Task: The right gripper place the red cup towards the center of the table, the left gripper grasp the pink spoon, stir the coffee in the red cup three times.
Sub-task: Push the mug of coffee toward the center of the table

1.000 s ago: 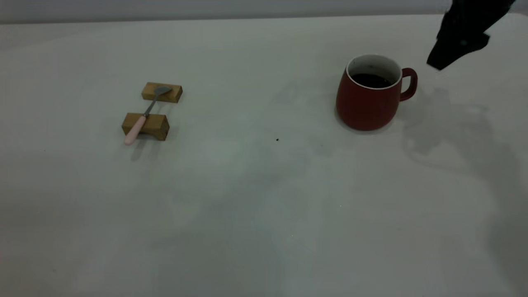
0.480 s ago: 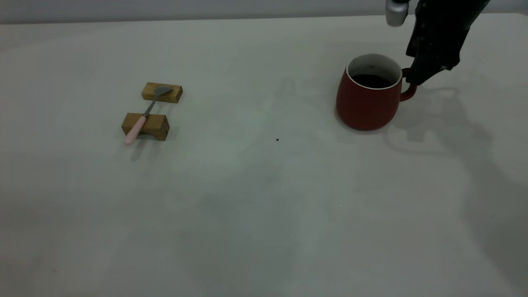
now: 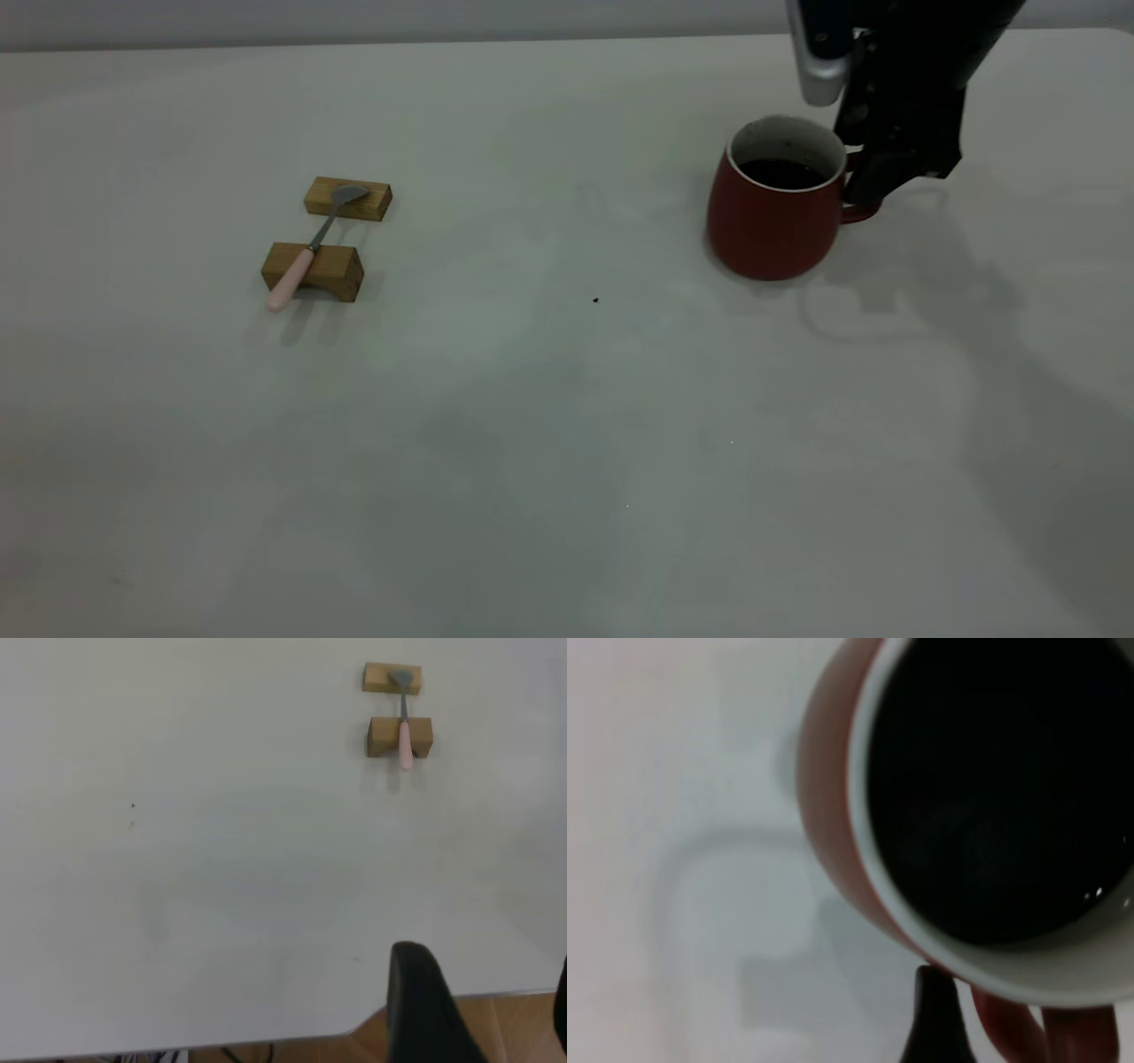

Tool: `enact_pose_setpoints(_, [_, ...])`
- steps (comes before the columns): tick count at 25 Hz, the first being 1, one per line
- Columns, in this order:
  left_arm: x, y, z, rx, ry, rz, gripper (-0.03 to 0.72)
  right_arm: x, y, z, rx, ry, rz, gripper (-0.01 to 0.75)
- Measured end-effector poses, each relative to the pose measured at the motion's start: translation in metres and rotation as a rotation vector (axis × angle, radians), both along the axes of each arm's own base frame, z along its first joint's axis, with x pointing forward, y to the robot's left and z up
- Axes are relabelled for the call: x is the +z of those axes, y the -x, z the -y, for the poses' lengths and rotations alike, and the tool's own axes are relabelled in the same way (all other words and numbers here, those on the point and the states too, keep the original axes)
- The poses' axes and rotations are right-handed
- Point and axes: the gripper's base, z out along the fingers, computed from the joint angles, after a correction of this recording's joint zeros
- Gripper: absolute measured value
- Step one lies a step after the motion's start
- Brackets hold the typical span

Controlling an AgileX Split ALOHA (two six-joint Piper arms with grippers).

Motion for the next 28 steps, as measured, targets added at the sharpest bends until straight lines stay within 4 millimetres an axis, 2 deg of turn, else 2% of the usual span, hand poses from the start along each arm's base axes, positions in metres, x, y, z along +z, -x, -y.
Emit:
enact_pose_setpoints(9, [0.000,0.000,0.000,0.000,0.000,0.000,0.432,-0.003,0.005,-0.024,-0.005,-0.051,-0.010,0.593])
enact_pose_setpoints(28, [0.000,0.000,0.000,0.000,0.000,0.000,0.432,-0.004,0.024,-0.098,-0.077,-0.245,-0.056,0.593])
